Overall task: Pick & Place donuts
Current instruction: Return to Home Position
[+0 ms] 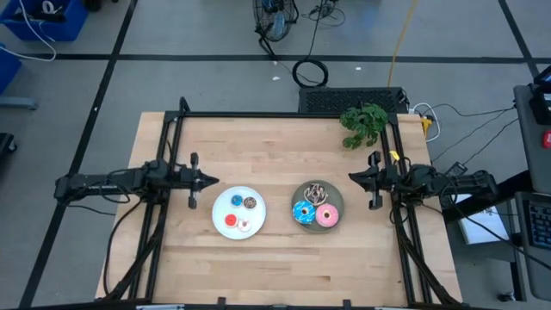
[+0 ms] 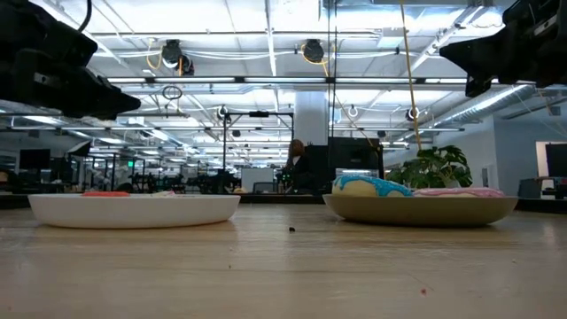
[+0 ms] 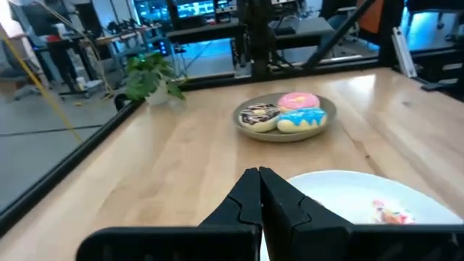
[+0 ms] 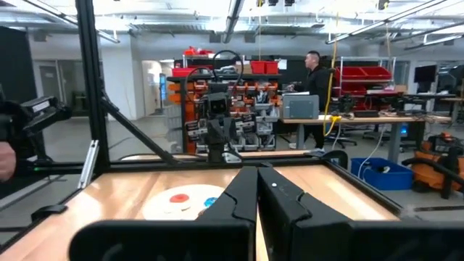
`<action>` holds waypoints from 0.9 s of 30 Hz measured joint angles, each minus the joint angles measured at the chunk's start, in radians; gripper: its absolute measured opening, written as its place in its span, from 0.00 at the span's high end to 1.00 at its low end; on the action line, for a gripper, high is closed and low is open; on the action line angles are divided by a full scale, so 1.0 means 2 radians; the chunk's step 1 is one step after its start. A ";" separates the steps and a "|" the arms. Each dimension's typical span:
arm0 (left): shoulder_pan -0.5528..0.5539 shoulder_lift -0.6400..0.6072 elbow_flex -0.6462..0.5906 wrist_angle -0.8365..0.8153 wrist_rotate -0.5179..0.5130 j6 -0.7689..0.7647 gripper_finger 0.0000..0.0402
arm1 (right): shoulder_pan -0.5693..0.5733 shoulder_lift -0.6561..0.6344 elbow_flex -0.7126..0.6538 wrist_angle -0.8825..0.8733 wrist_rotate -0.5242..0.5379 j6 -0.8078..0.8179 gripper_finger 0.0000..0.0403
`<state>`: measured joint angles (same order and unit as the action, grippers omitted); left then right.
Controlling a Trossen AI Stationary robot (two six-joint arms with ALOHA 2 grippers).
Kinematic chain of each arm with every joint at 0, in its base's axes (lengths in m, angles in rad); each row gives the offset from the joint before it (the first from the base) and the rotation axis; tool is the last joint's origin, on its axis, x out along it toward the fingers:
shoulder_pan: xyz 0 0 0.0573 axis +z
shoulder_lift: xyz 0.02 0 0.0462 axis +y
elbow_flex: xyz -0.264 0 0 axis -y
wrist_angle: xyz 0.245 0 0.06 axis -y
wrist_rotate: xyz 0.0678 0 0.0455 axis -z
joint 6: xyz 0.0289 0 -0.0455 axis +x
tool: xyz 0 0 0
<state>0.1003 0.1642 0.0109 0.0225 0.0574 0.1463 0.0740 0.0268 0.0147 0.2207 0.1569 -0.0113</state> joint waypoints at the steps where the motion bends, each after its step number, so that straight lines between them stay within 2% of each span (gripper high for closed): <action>1: -0.003 0.001 0.000 0.002 0.000 -0.004 0.99 | 0.002 0.002 0.000 0.000 0.000 0.000 1.00; 6: -0.019 -0.001 0.000 0.014 0.016 0.007 1.00 | 0.010 0.019 0.000 -0.017 0.004 -0.016 1.00; 9: -0.022 -0.001 0.000 0.017 0.011 0.019 1.00 | 0.010 0.028 0.000 -0.022 0.038 -0.014 1.00; 17: -0.021 -0.001 0.000 0.017 0.004 0.008 1.00 | 0.010 0.036 0.000 -0.022 0.040 -0.015 1.00; 27: -0.020 0.000 0.000 0.016 -0.012 0.003 0.91 | 0.010 0.036 0.000 -0.023 0.039 0.025 1.00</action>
<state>0.0593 0.1635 0.0101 0.0551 0.0326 0.1528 0.0937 0.0990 0.0147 0.1745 0.2346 0.0394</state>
